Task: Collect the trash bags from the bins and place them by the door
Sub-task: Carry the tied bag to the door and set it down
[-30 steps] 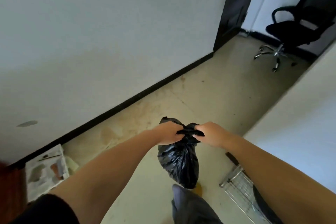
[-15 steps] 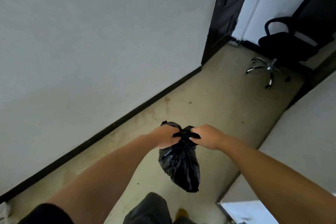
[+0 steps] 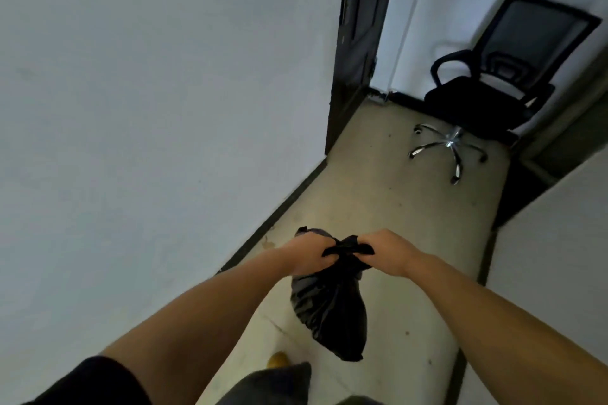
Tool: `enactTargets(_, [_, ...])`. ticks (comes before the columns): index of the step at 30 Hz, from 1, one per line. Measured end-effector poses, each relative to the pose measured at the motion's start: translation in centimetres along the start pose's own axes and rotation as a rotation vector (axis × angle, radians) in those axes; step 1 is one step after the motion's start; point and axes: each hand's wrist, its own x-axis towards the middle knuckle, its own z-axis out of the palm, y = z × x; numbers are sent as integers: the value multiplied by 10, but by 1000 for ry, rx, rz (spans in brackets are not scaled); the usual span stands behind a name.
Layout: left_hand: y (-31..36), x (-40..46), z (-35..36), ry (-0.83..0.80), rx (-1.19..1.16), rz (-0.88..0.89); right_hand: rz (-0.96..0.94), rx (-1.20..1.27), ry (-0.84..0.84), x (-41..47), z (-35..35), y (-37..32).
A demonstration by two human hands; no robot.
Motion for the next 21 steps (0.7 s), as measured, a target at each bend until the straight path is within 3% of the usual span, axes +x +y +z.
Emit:
enactTargets(9, [-54, 152, -96, -52, 76, 102, 53, 44, 35, 125, -84, 54])
enactTargets(16, [-84, 282, -142, -27, 5, -24, -19, 35, -87, 239, -153, 126])
enactTargets(21, [-100, 363, -166, -34, -47, -150, -10, 173, -174, 307, -181, 167])
